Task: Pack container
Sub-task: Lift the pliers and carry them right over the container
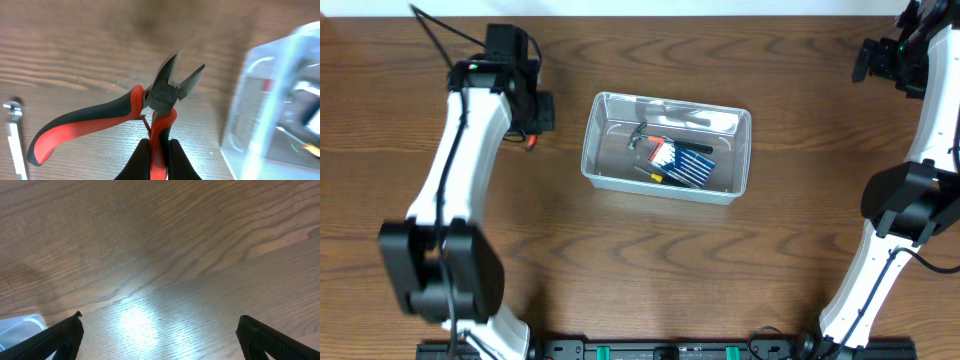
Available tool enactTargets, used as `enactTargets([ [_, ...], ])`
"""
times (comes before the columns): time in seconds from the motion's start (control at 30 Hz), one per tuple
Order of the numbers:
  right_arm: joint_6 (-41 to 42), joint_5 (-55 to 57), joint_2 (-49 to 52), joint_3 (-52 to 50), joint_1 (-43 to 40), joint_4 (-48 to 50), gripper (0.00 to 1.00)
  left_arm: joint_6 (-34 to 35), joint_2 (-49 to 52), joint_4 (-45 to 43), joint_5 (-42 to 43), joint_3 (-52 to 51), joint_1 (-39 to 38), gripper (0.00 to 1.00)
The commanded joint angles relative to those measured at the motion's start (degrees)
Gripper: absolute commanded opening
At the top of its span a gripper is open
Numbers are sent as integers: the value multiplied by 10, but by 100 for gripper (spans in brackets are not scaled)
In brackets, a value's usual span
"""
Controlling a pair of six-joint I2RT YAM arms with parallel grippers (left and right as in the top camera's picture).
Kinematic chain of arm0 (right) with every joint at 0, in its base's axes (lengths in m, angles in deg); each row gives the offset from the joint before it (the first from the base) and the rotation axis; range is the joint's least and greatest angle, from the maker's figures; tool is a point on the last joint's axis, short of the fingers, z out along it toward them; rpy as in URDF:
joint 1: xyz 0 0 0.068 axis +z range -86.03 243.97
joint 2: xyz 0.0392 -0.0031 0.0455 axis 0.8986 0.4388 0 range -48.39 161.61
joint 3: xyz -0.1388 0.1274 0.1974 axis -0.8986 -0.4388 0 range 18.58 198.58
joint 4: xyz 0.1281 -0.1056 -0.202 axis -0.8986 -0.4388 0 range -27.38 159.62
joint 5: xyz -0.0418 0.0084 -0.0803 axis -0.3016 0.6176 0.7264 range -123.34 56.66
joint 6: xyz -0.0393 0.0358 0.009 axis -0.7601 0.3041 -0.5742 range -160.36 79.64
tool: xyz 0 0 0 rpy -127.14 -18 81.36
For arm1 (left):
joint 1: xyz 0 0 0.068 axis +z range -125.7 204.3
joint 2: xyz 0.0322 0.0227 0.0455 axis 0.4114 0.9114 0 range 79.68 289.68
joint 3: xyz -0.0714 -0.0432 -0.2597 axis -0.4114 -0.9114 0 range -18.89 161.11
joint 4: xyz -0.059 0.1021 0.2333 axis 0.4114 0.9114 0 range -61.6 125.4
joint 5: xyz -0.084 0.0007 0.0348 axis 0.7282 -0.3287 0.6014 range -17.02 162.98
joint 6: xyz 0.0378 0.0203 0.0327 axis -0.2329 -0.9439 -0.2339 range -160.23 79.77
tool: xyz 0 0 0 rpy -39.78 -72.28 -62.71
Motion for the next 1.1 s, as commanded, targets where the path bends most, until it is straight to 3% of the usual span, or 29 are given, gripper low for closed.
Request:
enactTargets([
  [0.0,9,6,-9,-1,-2,0,99,-14,-56,0,-2,13,-28,6],
  [0.23,9,6,-9,-1,-2,0,99,-14,-129,-23,14,13,-115,6],
  [0.53,9,6,-9,-1,-2,0,99,-14,-98,-55,15,13,-226,6],
  [0.83,9,6,-9,-1,-2,0,99,-14,-20,-80,16,13,-246,6],
  [1.07,9,6,-9,-1,-2,0,99,-14,28,-79,74,13,-246,6],
])
